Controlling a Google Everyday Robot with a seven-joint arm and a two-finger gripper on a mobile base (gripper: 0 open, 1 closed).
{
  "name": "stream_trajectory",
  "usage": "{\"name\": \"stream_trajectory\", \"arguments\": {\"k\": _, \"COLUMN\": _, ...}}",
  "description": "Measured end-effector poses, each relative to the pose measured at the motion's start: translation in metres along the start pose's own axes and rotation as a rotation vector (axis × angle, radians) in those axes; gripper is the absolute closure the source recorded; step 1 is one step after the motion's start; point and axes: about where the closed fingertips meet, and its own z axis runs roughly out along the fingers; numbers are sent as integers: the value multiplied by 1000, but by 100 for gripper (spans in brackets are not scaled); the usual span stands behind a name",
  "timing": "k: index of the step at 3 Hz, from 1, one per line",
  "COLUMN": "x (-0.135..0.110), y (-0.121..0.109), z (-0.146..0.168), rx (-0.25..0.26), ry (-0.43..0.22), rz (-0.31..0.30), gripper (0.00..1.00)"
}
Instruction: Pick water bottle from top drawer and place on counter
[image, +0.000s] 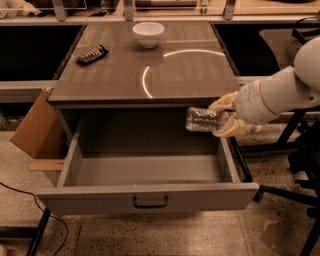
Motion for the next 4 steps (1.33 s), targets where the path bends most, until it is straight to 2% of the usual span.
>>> {"name": "stream_trajectory", "arguments": {"k": 1, "x": -24, "y": -45, "z": -31, "rx": 79, "ry": -21, "rz": -70, "gripper": 100}}
{"name": "stream_trajectory", "arguments": {"k": 2, "x": -39, "y": -87, "z": -42, "rx": 143, "ry": -38, "rz": -81, "gripper": 100}}
{"name": "stream_trajectory", "arguments": {"k": 3, "x": -41, "y": -92, "z": -45, "rx": 152, "ry": -40, "rz": -87, "gripper": 100}}
{"name": "stream_trajectory", "arguments": {"k": 4, "x": -39, "y": -101, "z": -39, "rx": 170, "ry": -43, "rz": -59, "gripper": 100}}
